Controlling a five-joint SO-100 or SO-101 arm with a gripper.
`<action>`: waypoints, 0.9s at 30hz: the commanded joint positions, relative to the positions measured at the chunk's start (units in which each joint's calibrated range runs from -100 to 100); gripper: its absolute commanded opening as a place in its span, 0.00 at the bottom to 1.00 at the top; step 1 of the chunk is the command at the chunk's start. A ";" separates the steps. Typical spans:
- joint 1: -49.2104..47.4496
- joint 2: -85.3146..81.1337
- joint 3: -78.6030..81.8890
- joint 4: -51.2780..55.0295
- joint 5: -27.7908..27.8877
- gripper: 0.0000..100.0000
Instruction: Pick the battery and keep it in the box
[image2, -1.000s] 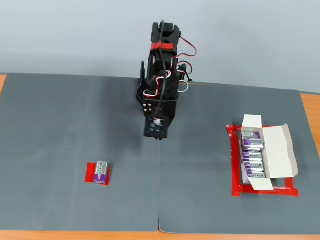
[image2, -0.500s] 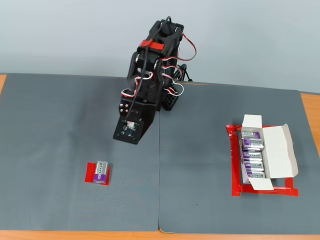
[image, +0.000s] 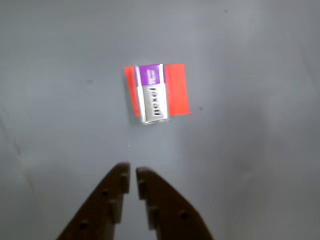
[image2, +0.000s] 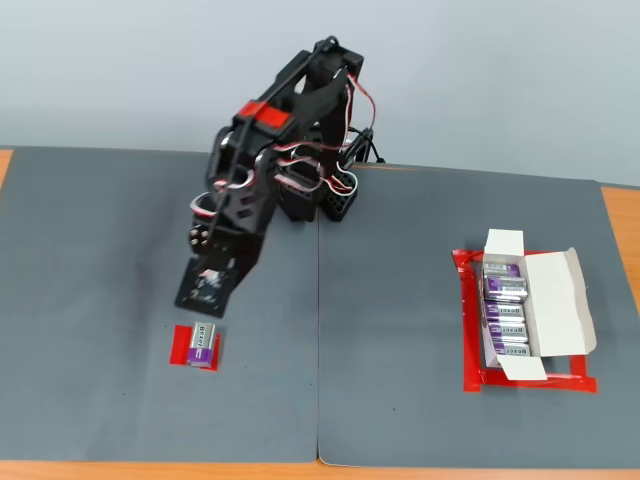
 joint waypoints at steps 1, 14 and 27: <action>1.85 4.40 -4.71 -3.24 1.35 0.02; 0.73 14.83 -5.44 -12.18 4.27 0.03; -3.38 16.61 -4.53 -11.40 3.80 0.24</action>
